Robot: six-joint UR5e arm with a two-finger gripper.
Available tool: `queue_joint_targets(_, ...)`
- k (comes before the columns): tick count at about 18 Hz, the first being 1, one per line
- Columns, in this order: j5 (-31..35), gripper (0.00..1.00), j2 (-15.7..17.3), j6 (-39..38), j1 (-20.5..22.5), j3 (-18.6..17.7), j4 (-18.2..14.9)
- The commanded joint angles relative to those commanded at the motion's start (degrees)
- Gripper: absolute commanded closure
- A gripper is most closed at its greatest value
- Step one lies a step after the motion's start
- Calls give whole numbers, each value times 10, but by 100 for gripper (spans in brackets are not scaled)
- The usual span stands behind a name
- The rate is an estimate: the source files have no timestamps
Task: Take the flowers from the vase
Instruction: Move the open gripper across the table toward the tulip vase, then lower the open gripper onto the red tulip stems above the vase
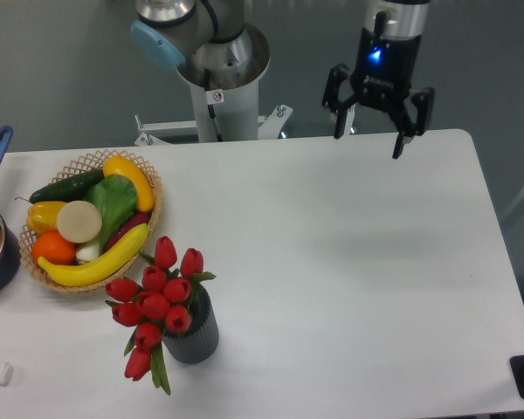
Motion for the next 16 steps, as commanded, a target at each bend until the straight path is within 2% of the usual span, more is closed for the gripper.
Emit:
queue_joint_targets(5,-7,0,-16,-6,-24,5,-1)
queue_joint_targets(8,-47,0,-21,-15,-51,-1,-2)
queue_joint_targets(10,-54,0,-13,-48,-69,-3,1)
queue_joint_targets(13,-77,0,-5,-47,-76,-5,1)
queue_joint_targets(16,-133,0,-5,-37,-82,-20,4)
